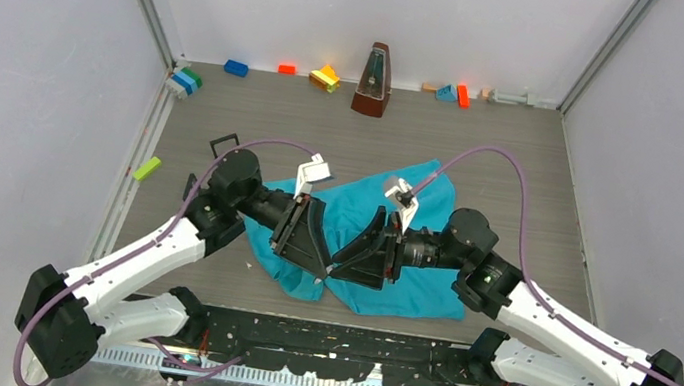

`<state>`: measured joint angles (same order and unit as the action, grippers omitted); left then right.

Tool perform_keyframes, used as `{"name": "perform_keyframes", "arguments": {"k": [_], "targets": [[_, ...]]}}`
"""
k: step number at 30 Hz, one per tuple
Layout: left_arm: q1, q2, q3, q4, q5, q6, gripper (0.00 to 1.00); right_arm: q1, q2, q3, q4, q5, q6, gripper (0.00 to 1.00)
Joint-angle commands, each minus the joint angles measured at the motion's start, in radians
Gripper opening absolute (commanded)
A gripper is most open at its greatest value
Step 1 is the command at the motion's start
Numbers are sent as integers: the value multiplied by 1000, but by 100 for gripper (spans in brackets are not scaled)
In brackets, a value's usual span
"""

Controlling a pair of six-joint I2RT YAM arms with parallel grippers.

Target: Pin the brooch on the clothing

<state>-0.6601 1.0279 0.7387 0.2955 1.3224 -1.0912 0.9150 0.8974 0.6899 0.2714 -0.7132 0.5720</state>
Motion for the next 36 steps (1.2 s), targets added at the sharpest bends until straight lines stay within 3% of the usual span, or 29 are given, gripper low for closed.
{"name": "perform_keyframes", "arguments": {"k": [1, 21, 32, 36], "targets": [[-7, -31, -3, 89, -11, -36, 26, 7, 28, 2, 120, -27, 25, 48], [-22, 9, -44, 185, -16, -103, 25, 8, 84, 12, 207, -90, 63, 37], [-26, 36, -56, 255, -29, -141, 21, 16, 99, 19, 234, -113, 70, 38], [-26, 33, -59, 264, -27, -146, 20, 15, 63, 22, 164, -75, 20, 39]]}}
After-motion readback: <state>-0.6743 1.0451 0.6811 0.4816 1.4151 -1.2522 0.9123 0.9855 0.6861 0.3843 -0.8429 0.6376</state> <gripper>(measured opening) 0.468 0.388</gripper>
